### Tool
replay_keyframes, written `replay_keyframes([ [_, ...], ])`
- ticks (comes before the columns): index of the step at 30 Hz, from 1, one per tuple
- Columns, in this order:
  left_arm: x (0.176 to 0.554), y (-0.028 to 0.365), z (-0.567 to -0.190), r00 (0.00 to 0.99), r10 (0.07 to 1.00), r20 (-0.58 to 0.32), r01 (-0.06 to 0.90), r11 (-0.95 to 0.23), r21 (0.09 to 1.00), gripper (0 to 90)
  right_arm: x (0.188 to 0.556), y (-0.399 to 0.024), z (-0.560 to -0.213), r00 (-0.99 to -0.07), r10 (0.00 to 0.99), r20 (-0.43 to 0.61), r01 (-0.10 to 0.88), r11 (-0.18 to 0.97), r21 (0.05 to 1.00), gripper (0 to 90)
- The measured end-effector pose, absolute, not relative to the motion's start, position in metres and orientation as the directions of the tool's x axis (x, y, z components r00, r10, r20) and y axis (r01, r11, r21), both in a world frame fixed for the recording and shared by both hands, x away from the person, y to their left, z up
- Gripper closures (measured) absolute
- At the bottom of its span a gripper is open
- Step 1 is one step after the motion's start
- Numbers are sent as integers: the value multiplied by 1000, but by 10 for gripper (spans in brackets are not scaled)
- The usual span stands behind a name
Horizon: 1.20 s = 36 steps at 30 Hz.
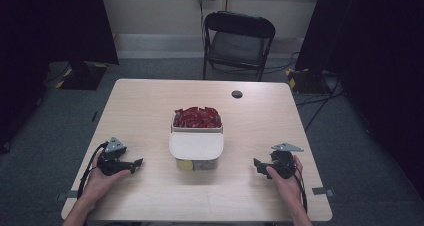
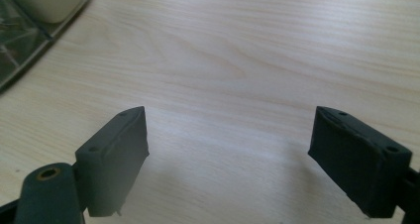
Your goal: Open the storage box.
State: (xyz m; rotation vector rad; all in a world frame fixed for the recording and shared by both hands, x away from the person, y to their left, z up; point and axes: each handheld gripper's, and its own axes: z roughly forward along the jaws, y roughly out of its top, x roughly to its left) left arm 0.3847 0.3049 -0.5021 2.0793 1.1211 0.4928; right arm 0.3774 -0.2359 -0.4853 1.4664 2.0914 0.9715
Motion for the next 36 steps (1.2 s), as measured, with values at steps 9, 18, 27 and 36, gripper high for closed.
replay_keyframes([
  [9, 385, 305, -502, 550, 835, -2, 563, -369, 739, 153, 368, -219, -473, -408, 911, 52, 601, 226, 767, 150],
  [18, 385, 305, -502, 550, 835, -2, 563, -370, 739, 153, 360, -205, -464, -463, 885, 55, 570, 249, 783, 145],
  [27, 385, 305, -502, 550, 835, -2, 563, -369, 739, 153, 354, -187, -458, -531, 845, 63, 550, 287, 784, 144],
  [36, 385, 305, -502, 550, 835, -2, 563, -369, 739, 153, 345, -166, -448, -595, 802, 52, 508, 325, 798, 144],
])
